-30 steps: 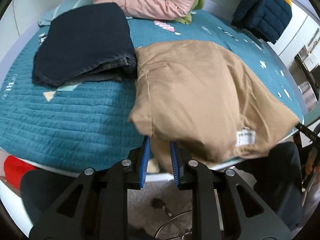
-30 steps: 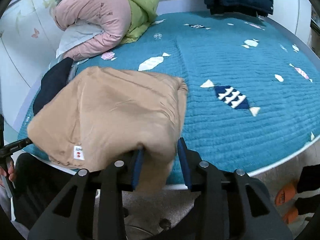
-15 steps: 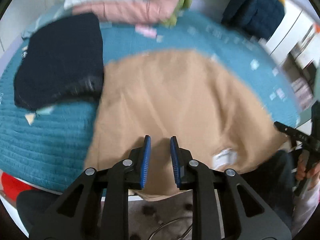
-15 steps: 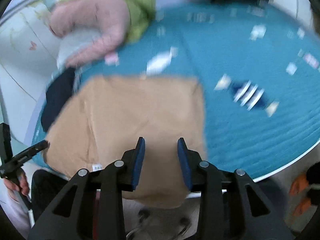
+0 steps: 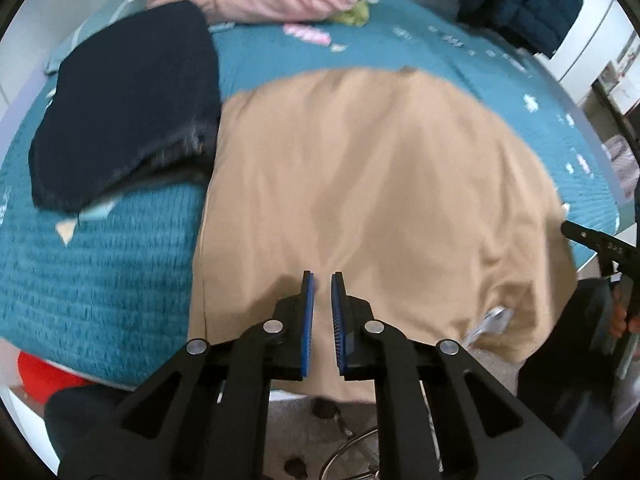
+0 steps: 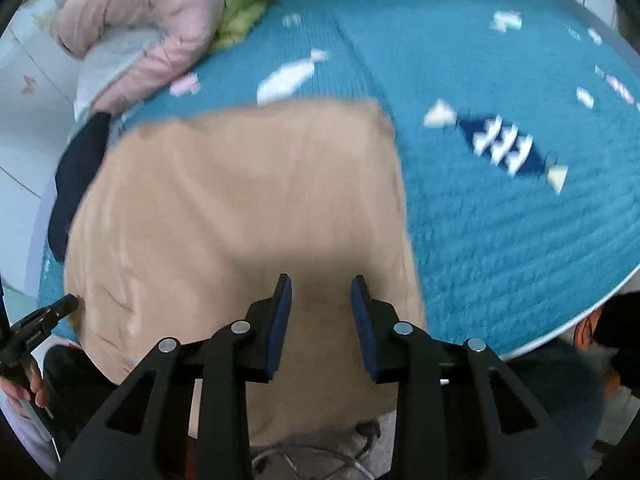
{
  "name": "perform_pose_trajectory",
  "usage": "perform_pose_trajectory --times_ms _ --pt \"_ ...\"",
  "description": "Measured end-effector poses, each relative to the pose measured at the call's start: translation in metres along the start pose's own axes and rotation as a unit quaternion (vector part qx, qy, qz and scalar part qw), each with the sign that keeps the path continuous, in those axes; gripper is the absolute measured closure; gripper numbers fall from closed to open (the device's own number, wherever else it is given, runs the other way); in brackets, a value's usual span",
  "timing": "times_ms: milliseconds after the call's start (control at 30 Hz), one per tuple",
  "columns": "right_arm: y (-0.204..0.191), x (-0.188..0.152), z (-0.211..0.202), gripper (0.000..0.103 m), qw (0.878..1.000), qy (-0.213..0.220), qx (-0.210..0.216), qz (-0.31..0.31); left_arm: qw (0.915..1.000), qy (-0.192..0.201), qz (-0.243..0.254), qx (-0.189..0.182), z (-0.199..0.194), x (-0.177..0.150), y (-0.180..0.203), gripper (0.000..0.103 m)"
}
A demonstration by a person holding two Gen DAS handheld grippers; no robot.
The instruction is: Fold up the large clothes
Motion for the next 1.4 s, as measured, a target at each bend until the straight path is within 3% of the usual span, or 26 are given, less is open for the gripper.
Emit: perform_pose_trajectory --times_ms 200,333,433,533,767,867,933,1067,1133,1233,1333,1367,1400 --pt "-0.030 0.061 0.016 0.072 1.000 0.027 0.012 -0.010 0.9989 0.035 -0.027 -0.018 0.007 0.061 -0.004 0.092" --pt "-0.020 0.083 0.076 0.073 0.999 -0.030 -0.008 0.028 0.9980 0.023 -0.058 0.009 0.046 0.096 -0.026 0.092" --pt "-0.008 0.091 0.113 0.088 0.998 -0.032 -0.027 0.037 0.9953 -0.023 -0.091 0.020 0.092 0.101 -0.050 0.099" --pt "0.004 0.101 0.121 0.101 0.998 -0.023 -0.015 0.064 0.9927 -0.014 -0.119 0.015 0.109 0.106 -0.060 0.100" --pt "0.015 0.117 0.125 0.103 0.995 -0.019 0.015 0.094 0.9933 -0.022 -0.106 0.040 0.115 0.118 -0.060 0.100" --pt "0.012 0.115 0.103 0.103 0.996 0.001 0.000 0.088 0.9934 -0.021 -0.100 0.052 0.108 0.110 -0.060 0.100" --pt "0.021 0.114 0.095 0.103 0.996 0.021 -0.052 0.066 0.9944 -0.022 -0.083 0.062 0.100 0.097 -0.060 0.100" --pt "0.056 0.092 0.088 0.100 0.990 -0.004 -0.096 0.104 0.9934 -0.024 -0.080 0.079 0.082 0.073 -0.065 0.100" --pt "0.049 0.082 0.062 0.100 0.994 0.014 -0.061 0.094 0.9941 -0.009 -0.086 0.066 0.061 0.064 -0.059 0.100" --pt "0.019 0.062 0.032 0.097 0.998 0.020 -0.025 0.057 0.9975 0.004 -0.054 0.046 0.036 0.050 -0.034 0.100" --pt "-0.007 0.020 0.030 0.097 0.998 -0.028 0.025 0.060 0.9987 -0.019 -0.048 -0.004 0.037 0.024 -0.007 0.100" --pt "-0.013 0.000 0.039 0.097 0.997 -0.056 0.026 0.056 0.9982 -0.034 -0.048 -0.010 0.045 0.012 -0.002 0.100" --pt "-0.012 -0.020 0.053 0.102 0.996 -0.077 -0.001 0.046 0.9979 -0.046 -0.046 -0.001 0.054 0.002 -0.002 0.100"
Point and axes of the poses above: each gripper's, at about its wrist camera, not at the fingertips, and z roughly the way its jaws point, y to its right, x to its top, the point moved 7 cm from there along z, roughly the way its jaws point, and after that the axes turned 8 degrees about z, right-handed, at the moved point
